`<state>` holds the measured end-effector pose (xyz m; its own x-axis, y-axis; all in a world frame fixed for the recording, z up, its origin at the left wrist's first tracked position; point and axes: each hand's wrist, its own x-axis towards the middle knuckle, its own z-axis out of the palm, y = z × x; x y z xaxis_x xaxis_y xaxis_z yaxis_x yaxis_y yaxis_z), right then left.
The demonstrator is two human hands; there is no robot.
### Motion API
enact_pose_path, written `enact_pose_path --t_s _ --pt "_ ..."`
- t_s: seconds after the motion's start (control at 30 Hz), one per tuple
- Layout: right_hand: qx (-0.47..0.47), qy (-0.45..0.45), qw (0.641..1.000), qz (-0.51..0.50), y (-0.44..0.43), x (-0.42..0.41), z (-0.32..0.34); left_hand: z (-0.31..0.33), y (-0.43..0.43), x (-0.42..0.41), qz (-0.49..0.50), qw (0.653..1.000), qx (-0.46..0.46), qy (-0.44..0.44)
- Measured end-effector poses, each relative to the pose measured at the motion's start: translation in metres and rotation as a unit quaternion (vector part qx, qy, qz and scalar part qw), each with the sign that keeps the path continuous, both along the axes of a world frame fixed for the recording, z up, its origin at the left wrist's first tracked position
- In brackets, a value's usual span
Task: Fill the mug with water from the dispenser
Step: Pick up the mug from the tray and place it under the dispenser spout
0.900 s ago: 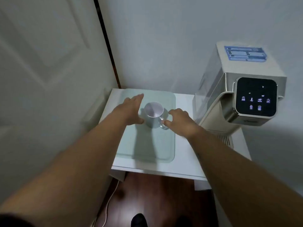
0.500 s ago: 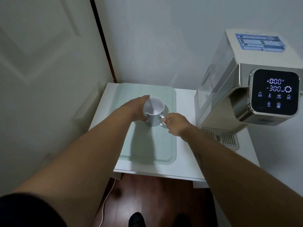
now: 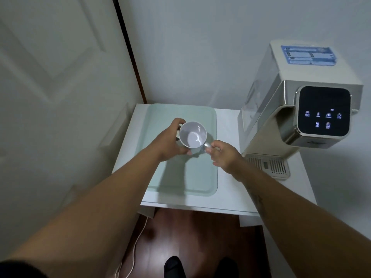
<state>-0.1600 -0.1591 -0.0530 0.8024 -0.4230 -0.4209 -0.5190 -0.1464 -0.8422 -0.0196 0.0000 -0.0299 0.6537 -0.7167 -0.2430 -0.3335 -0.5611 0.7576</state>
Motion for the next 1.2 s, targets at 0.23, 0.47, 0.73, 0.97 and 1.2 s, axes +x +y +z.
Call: enact_pose_path --t_s 0.23,0.47,0.73,0.97,1.2 --pt "0.024 -0.039 0.999 0.02 0.003 -0.04 0.049 0.033 0.025 -0.041 0.011 0.999 -0.048 0.01" --pt "0.036 -0.078 0.996 0.008 0.017 -0.061 0.071 0.053 0.043 -0.067 0.032 0.994 -0.093 0.038" --pt "0.093 -0.111 0.989 -0.033 0.012 -0.078 0.066 0.055 0.038 -0.086 0.049 0.993 -0.097 0.037" --pt "0.148 -0.099 0.973 -0.145 -0.01 -0.12 0.047 0.039 0.002 -0.122 0.028 0.995 -0.085 0.044" --pt "0.143 -0.102 0.97 -0.167 -0.044 -0.176 0.045 0.028 -0.047 -0.159 -0.016 0.996 -0.078 0.05"
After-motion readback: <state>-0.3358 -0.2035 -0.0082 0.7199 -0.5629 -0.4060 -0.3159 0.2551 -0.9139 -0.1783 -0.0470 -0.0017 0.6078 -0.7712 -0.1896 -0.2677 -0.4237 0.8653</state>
